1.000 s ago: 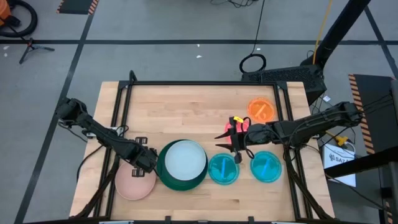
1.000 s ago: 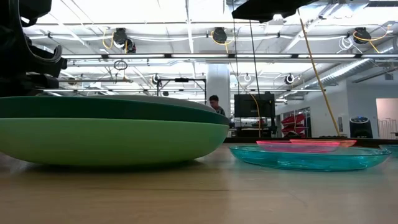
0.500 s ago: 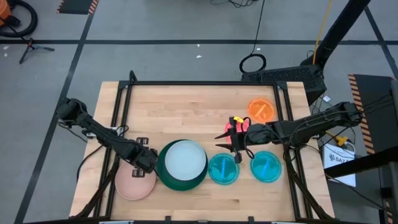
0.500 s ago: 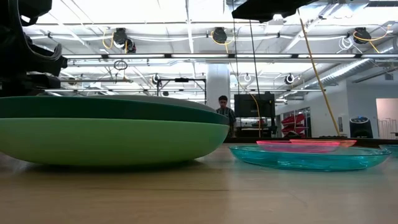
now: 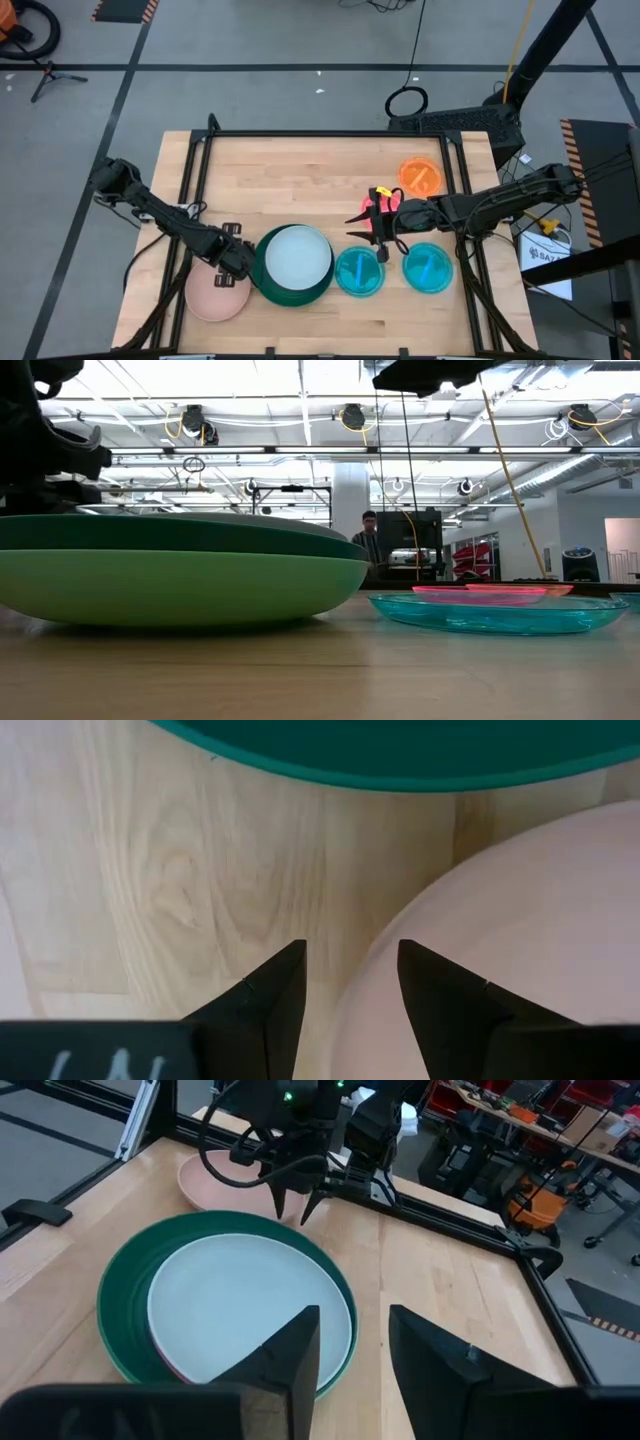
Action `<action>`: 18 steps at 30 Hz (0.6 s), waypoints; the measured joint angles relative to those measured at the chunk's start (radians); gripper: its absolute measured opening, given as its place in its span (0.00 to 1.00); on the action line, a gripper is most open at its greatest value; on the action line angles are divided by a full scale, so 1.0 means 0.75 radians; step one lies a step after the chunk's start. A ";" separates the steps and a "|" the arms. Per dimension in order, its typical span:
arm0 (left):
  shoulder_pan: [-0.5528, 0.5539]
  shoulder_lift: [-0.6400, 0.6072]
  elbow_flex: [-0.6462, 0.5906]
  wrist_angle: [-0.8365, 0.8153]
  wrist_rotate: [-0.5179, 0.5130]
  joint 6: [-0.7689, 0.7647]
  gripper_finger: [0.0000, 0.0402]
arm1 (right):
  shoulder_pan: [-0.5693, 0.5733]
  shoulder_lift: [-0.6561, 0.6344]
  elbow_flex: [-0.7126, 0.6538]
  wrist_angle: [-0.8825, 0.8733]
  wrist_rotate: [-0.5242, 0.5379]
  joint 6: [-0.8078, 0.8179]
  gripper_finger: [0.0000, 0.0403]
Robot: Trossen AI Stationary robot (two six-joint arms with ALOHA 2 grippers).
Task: Stack plastic plates
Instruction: Stack the light pink plate on top of the light blue plate
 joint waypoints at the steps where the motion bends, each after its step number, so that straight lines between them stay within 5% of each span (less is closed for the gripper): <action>1: -0.002 0.003 0.000 0.002 0.000 0.005 0.41 | 0.000 0.001 0.000 -0.004 0.000 0.003 0.28; 18: -0.007 0.010 -0.001 0.002 -0.001 0.023 0.41 | 0.000 0.001 0.000 -0.004 0.000 0.003 0.28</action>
